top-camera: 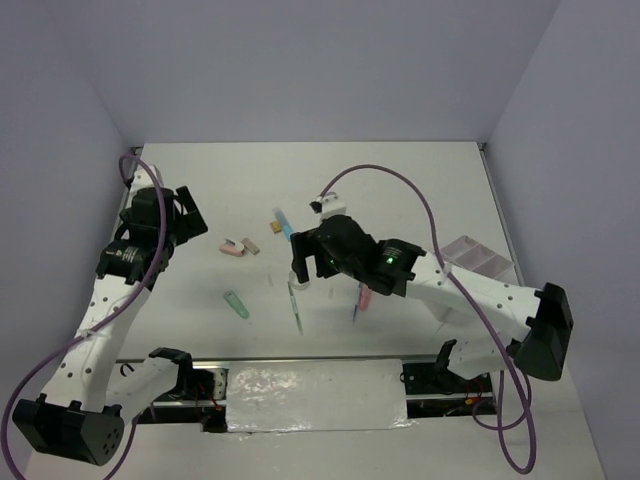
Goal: Sort the stationery into containers
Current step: Pick up the pen from the center of the board.
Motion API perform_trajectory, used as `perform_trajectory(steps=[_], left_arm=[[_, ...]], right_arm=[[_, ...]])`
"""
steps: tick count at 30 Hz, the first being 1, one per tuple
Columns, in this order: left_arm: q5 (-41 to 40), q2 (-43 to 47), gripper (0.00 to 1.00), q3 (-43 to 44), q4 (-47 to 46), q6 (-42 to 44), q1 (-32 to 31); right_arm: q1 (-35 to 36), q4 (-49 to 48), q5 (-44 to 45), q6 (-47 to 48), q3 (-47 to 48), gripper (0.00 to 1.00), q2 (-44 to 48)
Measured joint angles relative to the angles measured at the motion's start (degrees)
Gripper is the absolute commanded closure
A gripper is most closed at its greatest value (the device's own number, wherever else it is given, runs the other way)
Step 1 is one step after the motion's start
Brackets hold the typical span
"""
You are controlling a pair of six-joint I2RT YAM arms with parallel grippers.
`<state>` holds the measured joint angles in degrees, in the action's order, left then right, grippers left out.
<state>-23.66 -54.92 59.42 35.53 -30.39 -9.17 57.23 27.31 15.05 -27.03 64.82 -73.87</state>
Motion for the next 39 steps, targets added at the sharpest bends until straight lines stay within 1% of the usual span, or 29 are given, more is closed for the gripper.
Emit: perform_trajectory(steps=[3, 7, 9, 10, 12, 13, 14, 15, 16, 17, 18, 23, 25, 30, 36, 39], left_arm=[[0.2, 0.5, 0.01, 0.0, -0.1, 0.0, 0.0], [0.5, 0.8, 0.01, 0.0, -0.5, 0.1, 0.0], [0.9, 0.8, 0.01, 0.0, -0.6, 0.1, 0.0], [1.1, 0.8, 0.01, 0.0, -0.6, 0.1, 0.0], [1.3, 0.8, 0.01, 0.0, -0.7, 0.2, 0.0], [1.4, 0.8, 0.01, 0.0, -0.7, 0.2, 0.0], [1.5, 0.8, 0.01, 0.0, -0.7, 0.2, 0.0], [1.6, 0.8, 0.01, -0.1, -0.8, 0.2, 0.0], [1.7, 0.9, 0.01, -0.1, -0.8, 0.2, 0.0], [1.8, 0.9, 0.01, -0.1, -0.8, 0.2, 0.0], [1.9, 1.0, 0.01, -0.1, -0.8, 0.2, 0.0], [2.4, 1.4, 0.01, -0.1, -0.9, 0.2, -0.3], [2.6, 1.4, 0.01, -0.1, -0.9, 0.2, -0.5], [2.7, 1.4, 0.01, -0.1, -0.9, 0.3, -0.8], [2.8, 1.4, 0.01, -0.2, -1.0, 0.3, -1.2], [2.8, 1.4, 0.01, -0.2, -1.0, 0.4, -1.3]], right_arm=[[3.3, -0.3, 2.4, -2.9, 1.3, 0.03, -3.3], [5.2, -0.1, 4.3, -5.6, 1.3, 0.05, -4.7], [5.4, -0.1, 4.3, -6.5, 1.3, 0.07, -5.2], [5.6, 0.0, 4.3, -6.8, 1.4, 0.1, -5.7], [5.7, 1.1, 4.3, -7.5, 2.4, 0.2, -8.1], [5.9, 1.5, 4.2, -7.8, 3.2, 0.23, -9.9], [6.1, 1.9, 4.1, -8.0, 3.9, 0.28, -11.7], [6.3, 1.9, 3.8, -8.1, 4.5, 0.31, -13.6], [6.5, 2.1, 3.5, -8.3, 4.8, 0.41, -15.3], [6.8, 2.3, 3.0, -8.3, 5.0, 0.45, -17.0], [7.0, 2.5, 2.6, -8.7, 5.0, 0.47, -18.4], [7.5, 4.0, 1.0, -10.1, 5.0, 0.5, -24.2], [7.5, 4.1, 0.7, -10.5, 5.0, 0.54, -25.4], [7.5, 4.1, 0.1, -10.6, 5.2, 0.56, -29.2], [7.5, 4.0, -1.0, -10.6, 5.4, 0.64, -32.7], [7.5, 3.6, -1.9, -10.6, 5.8, 0.64, -33.4]])
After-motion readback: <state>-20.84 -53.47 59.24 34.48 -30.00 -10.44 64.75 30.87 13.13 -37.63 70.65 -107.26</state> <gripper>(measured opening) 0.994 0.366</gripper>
